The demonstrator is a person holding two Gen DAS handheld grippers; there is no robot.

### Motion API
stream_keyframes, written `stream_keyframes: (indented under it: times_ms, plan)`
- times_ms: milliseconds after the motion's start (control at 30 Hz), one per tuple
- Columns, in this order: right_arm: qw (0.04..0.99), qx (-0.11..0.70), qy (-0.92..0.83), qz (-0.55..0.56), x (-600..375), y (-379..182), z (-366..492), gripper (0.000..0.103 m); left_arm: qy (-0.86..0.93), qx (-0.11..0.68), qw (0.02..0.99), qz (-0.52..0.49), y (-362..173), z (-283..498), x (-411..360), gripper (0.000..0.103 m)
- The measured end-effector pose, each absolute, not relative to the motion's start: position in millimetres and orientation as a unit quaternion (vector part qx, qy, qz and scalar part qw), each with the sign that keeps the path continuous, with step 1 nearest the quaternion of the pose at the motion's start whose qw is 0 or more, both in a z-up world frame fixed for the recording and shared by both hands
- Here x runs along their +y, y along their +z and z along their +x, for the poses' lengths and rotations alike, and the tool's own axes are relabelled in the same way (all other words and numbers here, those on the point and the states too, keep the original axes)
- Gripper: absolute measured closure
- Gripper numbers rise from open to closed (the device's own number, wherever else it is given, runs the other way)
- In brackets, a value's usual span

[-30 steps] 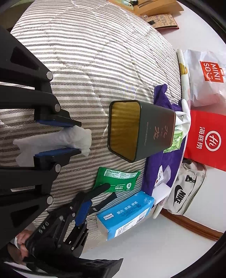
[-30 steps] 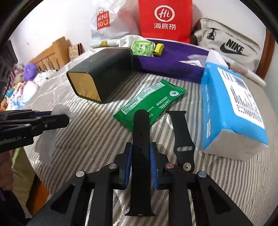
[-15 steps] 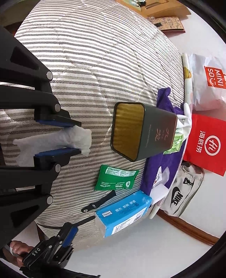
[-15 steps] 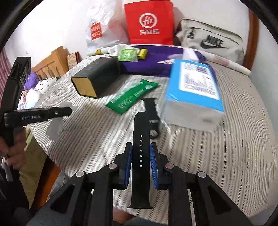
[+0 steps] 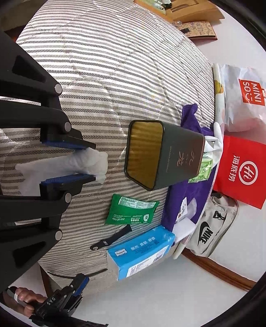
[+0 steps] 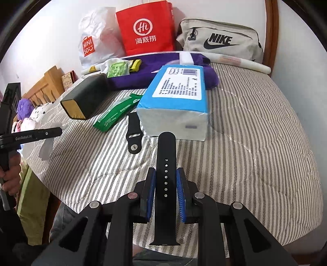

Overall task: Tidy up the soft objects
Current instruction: 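Lay the tissue on the towel with left tool while right lays the strap there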

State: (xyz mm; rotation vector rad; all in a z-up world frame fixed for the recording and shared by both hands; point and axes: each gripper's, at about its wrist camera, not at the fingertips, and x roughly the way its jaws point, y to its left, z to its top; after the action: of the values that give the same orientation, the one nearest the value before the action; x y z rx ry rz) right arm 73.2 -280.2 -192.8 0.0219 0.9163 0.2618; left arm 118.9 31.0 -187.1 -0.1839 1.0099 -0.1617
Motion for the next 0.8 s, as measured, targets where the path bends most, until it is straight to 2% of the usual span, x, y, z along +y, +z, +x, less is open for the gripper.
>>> stream_keyframes:
  times_ms: [200,800]
  plan:
    - [0.892,0.433,0.132,0.010,-282,-185,72,0.083,-0.073,0.481,0.870,-0.082,-180,119,28,0.081]
    - [0.906,0.385,0.174,0.004,-262,-119,95,0.083,-0.093,0.436,0.891,-0.086,-112,141,27,0.081]
